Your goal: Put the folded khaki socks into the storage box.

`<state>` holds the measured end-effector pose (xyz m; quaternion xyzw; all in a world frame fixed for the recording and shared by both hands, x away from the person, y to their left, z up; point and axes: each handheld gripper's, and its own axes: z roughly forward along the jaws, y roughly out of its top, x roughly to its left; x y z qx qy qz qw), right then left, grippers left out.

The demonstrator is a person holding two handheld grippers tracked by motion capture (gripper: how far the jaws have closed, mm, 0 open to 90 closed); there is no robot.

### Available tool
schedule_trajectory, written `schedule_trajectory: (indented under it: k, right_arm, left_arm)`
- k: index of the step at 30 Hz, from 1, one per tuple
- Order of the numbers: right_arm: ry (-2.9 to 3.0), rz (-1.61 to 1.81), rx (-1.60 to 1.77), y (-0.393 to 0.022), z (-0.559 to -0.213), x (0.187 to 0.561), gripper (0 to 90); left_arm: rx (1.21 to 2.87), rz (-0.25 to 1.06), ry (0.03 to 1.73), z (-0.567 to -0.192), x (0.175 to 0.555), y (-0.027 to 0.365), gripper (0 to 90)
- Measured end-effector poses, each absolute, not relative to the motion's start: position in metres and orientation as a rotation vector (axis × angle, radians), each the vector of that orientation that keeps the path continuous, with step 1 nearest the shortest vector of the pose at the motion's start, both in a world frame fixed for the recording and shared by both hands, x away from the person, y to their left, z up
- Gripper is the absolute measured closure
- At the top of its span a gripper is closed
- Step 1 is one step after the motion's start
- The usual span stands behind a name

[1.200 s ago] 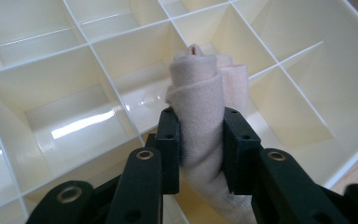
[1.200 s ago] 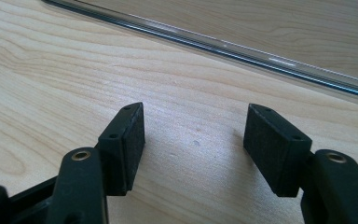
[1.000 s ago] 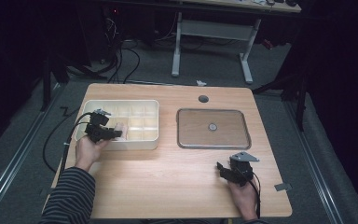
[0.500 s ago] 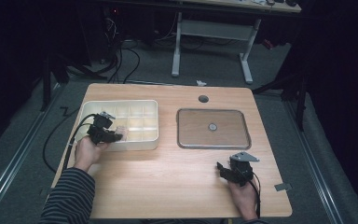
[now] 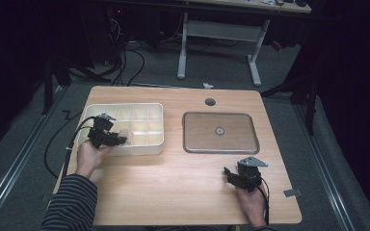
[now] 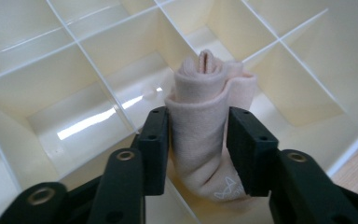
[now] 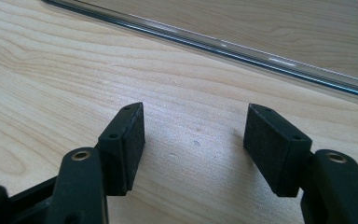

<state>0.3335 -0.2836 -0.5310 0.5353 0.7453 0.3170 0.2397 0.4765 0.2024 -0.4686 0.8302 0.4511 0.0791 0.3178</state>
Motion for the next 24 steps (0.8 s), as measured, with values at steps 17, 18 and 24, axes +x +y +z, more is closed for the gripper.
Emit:
schedule_trajectory:
  k: [17,18,24]
  right_arm:
    - [2.040,0.868,1.465,-0.284,-0.531,0.334,38.6]
    - [2.040,0.868,1.465,-0.284,-0.531,0.334,38.6]
    - [2.040,0.868,1.465,-0.284,-0.531,0.334,38.6]
  left_arm:
    - [2.013,0.267,1.244,-0.458,0.477,0.204,53.8]
    - [2.008,0.266,1.248,-0.458,0.478,0.204,54.6]
    - [1.992,0.267,1.276,-0.461,0.480,0.200,60.0]
